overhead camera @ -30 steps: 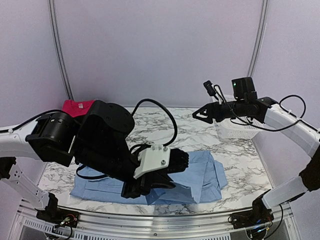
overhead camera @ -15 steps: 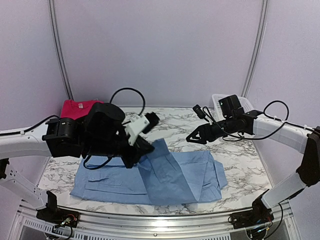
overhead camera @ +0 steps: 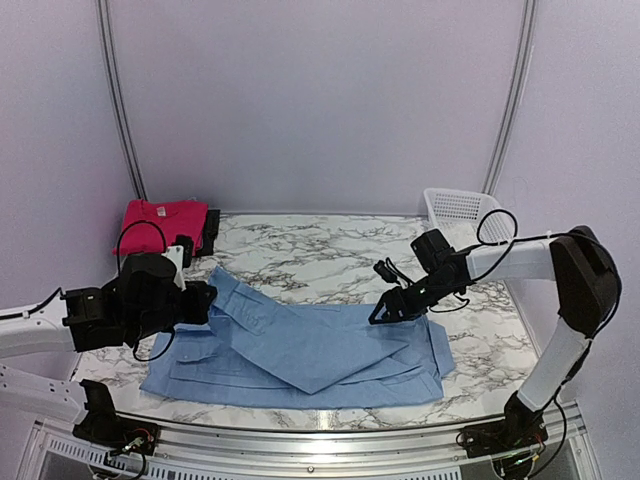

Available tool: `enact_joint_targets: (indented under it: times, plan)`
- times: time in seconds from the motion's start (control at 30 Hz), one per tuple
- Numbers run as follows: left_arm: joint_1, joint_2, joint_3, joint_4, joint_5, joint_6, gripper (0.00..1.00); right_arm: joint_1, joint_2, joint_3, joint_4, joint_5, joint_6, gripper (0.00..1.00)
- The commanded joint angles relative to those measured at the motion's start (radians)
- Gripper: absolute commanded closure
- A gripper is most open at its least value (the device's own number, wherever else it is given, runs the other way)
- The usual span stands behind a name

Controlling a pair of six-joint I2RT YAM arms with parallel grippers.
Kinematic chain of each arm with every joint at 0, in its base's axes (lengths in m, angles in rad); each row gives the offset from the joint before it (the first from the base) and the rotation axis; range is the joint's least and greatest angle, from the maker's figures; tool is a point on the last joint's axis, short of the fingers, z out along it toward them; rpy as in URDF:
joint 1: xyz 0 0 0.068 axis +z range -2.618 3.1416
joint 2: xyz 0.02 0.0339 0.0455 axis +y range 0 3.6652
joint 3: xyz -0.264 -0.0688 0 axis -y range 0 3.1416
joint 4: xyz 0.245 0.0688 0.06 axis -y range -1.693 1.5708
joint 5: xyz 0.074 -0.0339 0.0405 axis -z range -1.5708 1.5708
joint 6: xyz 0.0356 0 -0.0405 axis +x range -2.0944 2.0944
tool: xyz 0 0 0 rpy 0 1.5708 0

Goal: Fold and stack the mixed laundry pile
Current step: Adjust the rectangle-folded shirt at the center of the board, then rotate the rectangle-folded shirt at the center of the board.

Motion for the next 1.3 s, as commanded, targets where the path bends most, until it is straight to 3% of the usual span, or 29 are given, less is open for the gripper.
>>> enact_joint_targets:
  times: [0.0, 0.2, 0.4, 0.43, 0.5, 0.6, 0.73, 0.77, 0.93, 1.27]
  plan:
    - [0.029, -0.102, -0.114, 0.032, -0.099, -0.179, 1.0, -0.009, 0.045, -0.008, 0.023, 0.066, 0.013, 0.42]
    - [0.058, -0.172, -0.241, -0.016, -0.181, -0.292, 1.0, -0.018, 0.045, 0.007, 0.012, 0.117, 0.025, 0.43]
    - [0.103, -0.172, -0.305, -0.033, -0.178, -0.327, 1.0, -0.015, -0.029, 0.086, -0.025, 0.119, 0.014, 0.43]
    - [0.108, -0.158, -0.301, -0.045, -0.174, -0.325, 0.94, -0.015, -0.044, 0.101, -0.031, 0.112, 0.013, 0.43]
    - [0.125, -0.125, -0.273, -0.077, -0.157, -0.312, 0.69, -0.015, -0.073, 0.138, -0.06, 0.111, 0.014, 0.42]
    - [0.14, -0.081, -0.179, -0.177, -0.147, -0.254, 0.52, -0.011, -0.122, 0.192, -0.146, 0.119, -0.001, 0.42]
    - [0.154, -0.047, -0.041, -0.26, -0.119, -0.144, 0.05, 0.001, -0.188, 0.198, -0.202, 0.116, 0.003, 0.41]
    - [0.154, -0.029, -0.017, -0.248, -0.078, -0.102, 0.02, 0.011, -0.197, 0.184, -0.2, 0.109, 0.018, 0.41]
    - [0.155, 0.149, 0.118, -0.226, 0.108, 0.067, 0.01, 0.113, -0.178, 0.127, -0.124, 0.092, 0.106, 0.41]
    - [0.187, 0.227, 0.179, -0.144, 0.056, -0.009, 0.01, 0.204, 0.039, 0.021, 0.001, 0.141, 0.193, 0.46]
